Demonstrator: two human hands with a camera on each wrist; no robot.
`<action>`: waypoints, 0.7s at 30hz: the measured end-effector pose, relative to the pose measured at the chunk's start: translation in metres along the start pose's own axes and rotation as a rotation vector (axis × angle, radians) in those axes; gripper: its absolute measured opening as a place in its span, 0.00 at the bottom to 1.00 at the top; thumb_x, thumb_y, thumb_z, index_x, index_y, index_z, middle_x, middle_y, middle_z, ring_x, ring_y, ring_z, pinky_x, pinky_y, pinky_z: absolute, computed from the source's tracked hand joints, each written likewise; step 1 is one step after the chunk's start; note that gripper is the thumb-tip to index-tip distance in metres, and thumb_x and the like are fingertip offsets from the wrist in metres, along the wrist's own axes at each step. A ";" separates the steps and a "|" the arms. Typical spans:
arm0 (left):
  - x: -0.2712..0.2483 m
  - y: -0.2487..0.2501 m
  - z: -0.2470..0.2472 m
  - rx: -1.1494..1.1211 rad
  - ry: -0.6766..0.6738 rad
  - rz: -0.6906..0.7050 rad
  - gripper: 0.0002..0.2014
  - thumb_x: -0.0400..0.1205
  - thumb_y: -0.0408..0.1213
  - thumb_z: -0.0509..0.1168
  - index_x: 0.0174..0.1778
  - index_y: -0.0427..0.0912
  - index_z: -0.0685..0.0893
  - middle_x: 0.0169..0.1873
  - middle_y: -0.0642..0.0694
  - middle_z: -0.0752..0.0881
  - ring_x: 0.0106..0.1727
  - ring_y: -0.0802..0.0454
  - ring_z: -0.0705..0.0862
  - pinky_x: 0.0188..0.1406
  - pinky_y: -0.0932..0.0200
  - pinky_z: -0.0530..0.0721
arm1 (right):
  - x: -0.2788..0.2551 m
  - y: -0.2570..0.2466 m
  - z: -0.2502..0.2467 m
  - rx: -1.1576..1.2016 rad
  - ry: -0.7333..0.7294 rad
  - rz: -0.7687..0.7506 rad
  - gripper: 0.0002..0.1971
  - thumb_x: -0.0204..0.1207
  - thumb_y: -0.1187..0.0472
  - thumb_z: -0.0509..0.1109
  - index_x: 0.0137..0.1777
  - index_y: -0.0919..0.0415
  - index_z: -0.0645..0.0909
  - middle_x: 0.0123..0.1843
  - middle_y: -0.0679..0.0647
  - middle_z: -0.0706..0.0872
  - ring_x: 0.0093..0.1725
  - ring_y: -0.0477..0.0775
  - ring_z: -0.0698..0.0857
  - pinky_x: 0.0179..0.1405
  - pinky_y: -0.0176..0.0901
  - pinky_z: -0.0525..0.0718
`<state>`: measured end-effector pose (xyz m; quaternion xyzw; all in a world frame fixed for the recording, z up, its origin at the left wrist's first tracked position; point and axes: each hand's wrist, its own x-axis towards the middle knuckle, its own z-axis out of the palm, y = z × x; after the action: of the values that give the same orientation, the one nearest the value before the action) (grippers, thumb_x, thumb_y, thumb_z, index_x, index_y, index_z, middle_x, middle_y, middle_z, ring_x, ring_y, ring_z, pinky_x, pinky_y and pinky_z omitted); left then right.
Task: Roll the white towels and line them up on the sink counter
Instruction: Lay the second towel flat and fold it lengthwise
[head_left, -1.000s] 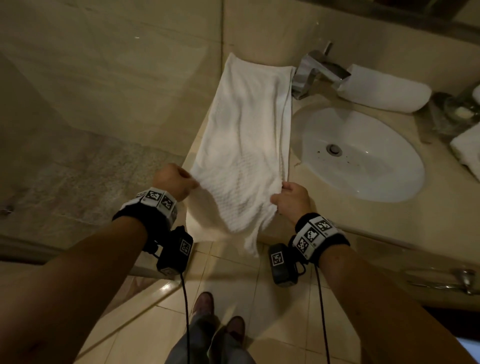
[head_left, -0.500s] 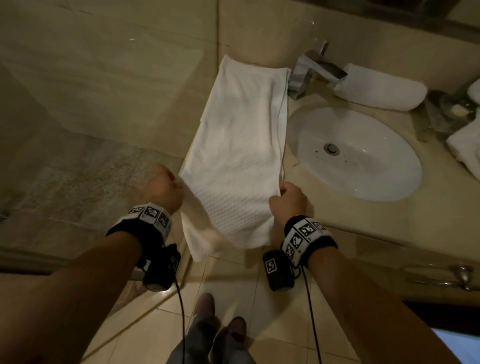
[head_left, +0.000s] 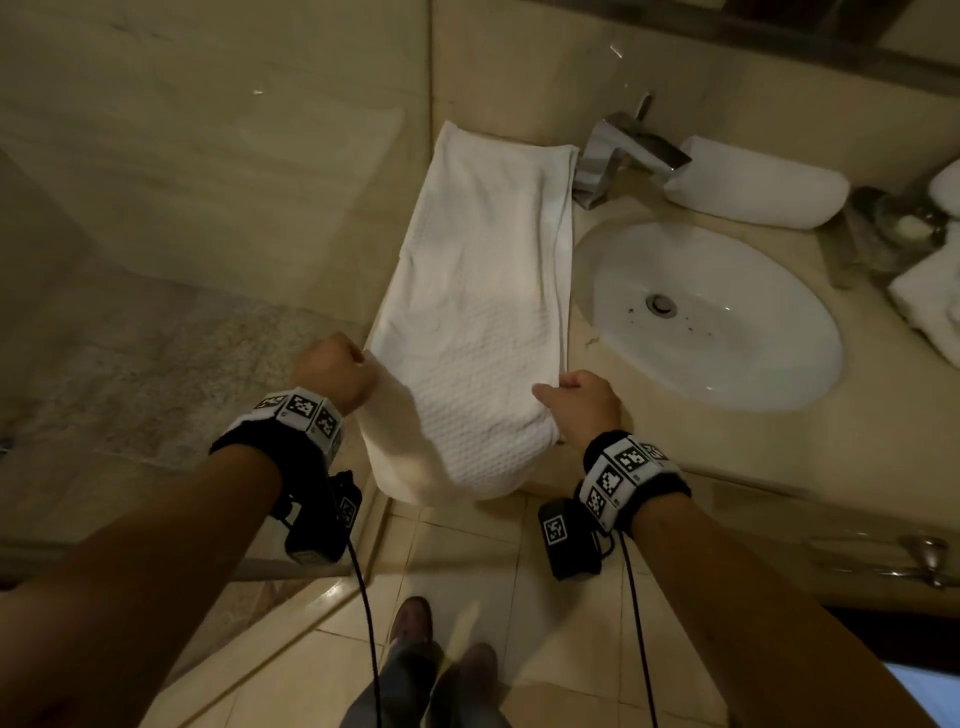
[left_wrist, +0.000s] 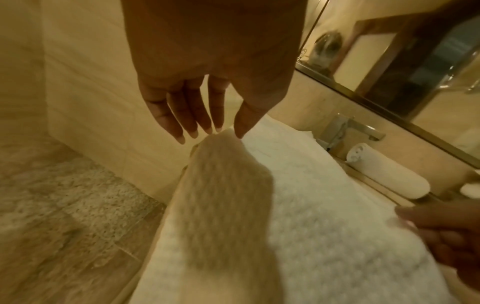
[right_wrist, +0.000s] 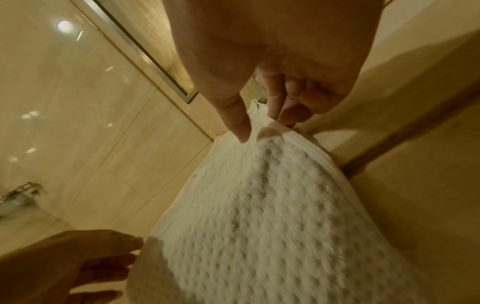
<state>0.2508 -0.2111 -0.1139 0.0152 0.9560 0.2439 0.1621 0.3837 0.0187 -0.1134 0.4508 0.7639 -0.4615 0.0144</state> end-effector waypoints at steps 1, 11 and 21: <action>0.004 0.005 -0.004 -0.008 -0.006 0.004 0.12 0.79 0.42 0.66 0.53 0.39 0.81 0.52 0.38 0.84 0.53 0.40 0.82 0.49 0.52 0.79 | 0.002 -0.005 0.000 0.026 -0.006 0.007 0.22 0.75 0.55 0.74 0.65 0.64 0.80 0.62 0.55 0.84 0.61 0.57 0.82 0.55 0.40 0.78; 0.070 0.053 -0.015 0.042 -0.064 0.059 0.16 0.79 0.38 0.66 0.59 0.34 0.79 0.58 0.34 0.83 0.59 0.36 0.80 0.53 0.50 0.77 | 0.057 -0.045 0.001 0.131 -0.097 0.253 0.23 0.71 0.58 0.75 0.63 0.70 0.82 0.56 0.61 0.87 0.52 0.62 0.85 0.51 0.46 0.83; 0.144 0.111 -0.003 0.172 -0.087 0.110 0.19 0.80 0.43 0.63 0.63 0.37 0.75 0.63 0.32 0.74 0.64 0.33 0.73 0.59 0.46 0.75 | 0.124 -0.077 -0.001 0.333 -0.081 0.187 0.09 0.72 0.71 0.70 0.51 0.73 0.83 0.46 0.63 0.85 0.47 0.61 0.84 0.45 0.51 0.86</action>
<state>0.1076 -0.0990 -0.1028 0.0923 0.9632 0.1686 0.1880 0.2563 0.0905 -0.1134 0.4970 0.6306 -0.5960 0.0131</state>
